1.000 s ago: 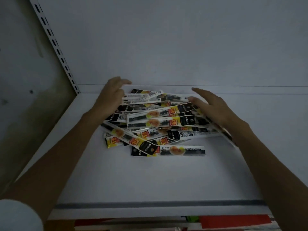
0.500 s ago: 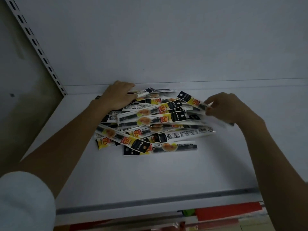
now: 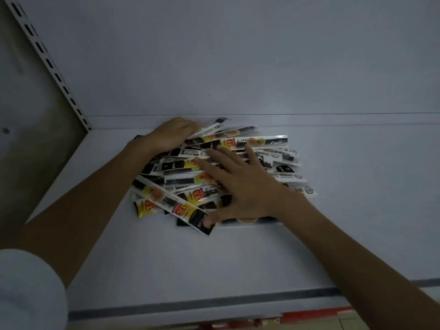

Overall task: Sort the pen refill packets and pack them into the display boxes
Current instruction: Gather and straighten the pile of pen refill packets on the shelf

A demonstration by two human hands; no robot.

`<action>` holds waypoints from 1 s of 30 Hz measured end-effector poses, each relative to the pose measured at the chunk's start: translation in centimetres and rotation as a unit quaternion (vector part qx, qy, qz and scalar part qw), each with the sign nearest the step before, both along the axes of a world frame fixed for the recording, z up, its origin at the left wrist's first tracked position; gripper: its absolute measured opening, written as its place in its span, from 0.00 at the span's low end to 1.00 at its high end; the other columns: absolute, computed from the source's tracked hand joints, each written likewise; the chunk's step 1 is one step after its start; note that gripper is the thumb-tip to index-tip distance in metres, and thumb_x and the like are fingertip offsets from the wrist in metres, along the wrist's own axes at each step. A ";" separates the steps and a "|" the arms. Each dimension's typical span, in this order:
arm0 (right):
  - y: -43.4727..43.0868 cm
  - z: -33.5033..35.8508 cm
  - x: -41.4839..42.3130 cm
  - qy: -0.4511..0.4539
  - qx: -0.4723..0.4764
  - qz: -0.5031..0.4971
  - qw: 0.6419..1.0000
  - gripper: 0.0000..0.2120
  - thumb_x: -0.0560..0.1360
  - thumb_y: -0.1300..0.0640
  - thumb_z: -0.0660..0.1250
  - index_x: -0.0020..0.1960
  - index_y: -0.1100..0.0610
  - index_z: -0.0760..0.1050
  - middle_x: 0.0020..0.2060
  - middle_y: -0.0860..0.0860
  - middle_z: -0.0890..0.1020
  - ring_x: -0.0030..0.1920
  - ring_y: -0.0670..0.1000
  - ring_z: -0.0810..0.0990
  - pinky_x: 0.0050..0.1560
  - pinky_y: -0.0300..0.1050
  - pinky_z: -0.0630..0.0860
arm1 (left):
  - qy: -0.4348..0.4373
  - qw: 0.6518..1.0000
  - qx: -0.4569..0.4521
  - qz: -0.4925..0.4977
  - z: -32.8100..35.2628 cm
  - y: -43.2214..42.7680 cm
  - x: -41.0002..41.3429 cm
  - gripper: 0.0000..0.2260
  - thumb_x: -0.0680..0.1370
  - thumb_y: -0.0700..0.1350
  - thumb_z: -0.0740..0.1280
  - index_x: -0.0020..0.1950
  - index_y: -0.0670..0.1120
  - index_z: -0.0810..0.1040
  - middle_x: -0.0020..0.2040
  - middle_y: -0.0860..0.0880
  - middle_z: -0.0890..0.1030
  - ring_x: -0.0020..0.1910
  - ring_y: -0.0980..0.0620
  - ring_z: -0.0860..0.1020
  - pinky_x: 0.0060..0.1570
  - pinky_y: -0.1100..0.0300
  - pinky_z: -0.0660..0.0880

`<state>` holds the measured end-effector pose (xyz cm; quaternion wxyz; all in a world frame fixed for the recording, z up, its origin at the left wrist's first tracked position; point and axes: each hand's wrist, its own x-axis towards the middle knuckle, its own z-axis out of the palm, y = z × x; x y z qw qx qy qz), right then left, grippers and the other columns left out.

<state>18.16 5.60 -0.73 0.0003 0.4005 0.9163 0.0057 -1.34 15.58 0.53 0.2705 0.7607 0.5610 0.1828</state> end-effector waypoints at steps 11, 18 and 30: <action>-2.2 0.1 -3.2 0.073 0.142 0.038 0.986 0.35 0.70 0.37 0.51 0.70 0.57 0.65 0.69 0.61 0.67 0.69 0.63 0.65 0.67 0.69 0.57 | 0.039 0.997 0.039 -0.060 1.8 -1.0 0.7 0.15 0.77 0.41 0.63 0.64 0.49 0.74 0.67 0.49 0.71 0.64 0.54 0.68 0.56 0.65 0.62; -1.0 -0.3 -1.2 0.080 0.148 0.087 0.982 0.21 0.74 0.54 0.53 0.63 0.51 0.75 0.67 0.60 0.69 0.68 0.62 0.67 0.67 0.59 0.65 | 0.102 0.987 0.030 -0.116 2.2 -1.7 1.9 0.21 0.81 0.40 0.55 0.72 0.54 0.63 0.75 0.48 0.61 0.72 0.52 0.60 0.65 0.65 0.55; -2.7 -0.2 13.8 0.252 0.024 -0.128 0.959 0.52 0.57 0.25 0.64 0.74 0.41 0.49 0.73 0.44 0.54 0.71 0.43 0.51 0.68 0.52 0.58 | 0.047 0.993 -0.043 0.099 -1.0 -10.3 -10.7 0.58 0.41 0.82 0.60 0.70 0.67 0.53 0.75 0.52 0.58 0.73 0.52 0.57 0.68 0.58 0.55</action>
